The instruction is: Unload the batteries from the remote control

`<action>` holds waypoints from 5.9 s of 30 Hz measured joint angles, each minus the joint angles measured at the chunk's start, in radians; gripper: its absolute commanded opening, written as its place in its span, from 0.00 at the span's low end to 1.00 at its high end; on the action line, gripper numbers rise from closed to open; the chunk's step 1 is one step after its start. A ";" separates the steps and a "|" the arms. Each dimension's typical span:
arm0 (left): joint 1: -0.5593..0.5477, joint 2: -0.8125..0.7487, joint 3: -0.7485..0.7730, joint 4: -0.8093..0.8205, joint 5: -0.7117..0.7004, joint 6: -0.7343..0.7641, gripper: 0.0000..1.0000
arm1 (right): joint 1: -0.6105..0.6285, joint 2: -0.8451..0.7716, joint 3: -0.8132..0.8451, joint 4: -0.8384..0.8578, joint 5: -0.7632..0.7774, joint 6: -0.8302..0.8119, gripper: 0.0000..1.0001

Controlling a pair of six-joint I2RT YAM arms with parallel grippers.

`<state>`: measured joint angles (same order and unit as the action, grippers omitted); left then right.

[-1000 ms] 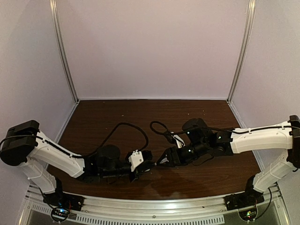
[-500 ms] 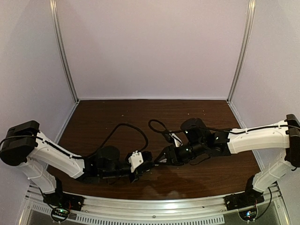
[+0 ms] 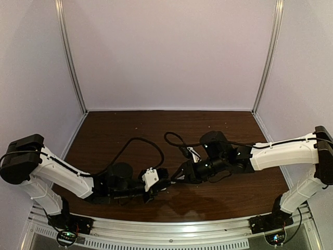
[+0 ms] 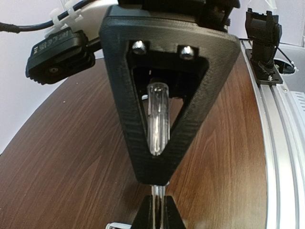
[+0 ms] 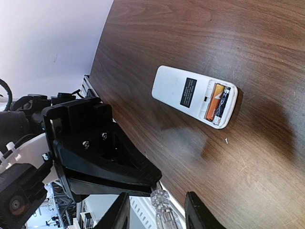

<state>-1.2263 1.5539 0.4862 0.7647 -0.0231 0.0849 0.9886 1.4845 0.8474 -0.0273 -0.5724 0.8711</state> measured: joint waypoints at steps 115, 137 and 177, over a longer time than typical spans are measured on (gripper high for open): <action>0.268 0.142 -0.282 0.238 0.014 -0.116 0.97 | -0.007 -0.062 -0.012 -0.126 0.154 -0.352 0.00; 0.281 0.231 -0.221 0.267 0.256 -0.039 0.39 | -0.005 -0.098 -0.057 -0.118 0.155 -0.344 0.00; 0.180 0.275 -0.200 0.379 0.345 0.075 0.97 | -0.005 -0.201 -0.141 -0.103 0.287 -0.377 0.00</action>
<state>-1.0462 1.8286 0.2863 1.1435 0.3218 0.1596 0.9840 1.2831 0.7063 -0.1307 -0.2855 0.4942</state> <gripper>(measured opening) 0.974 0.125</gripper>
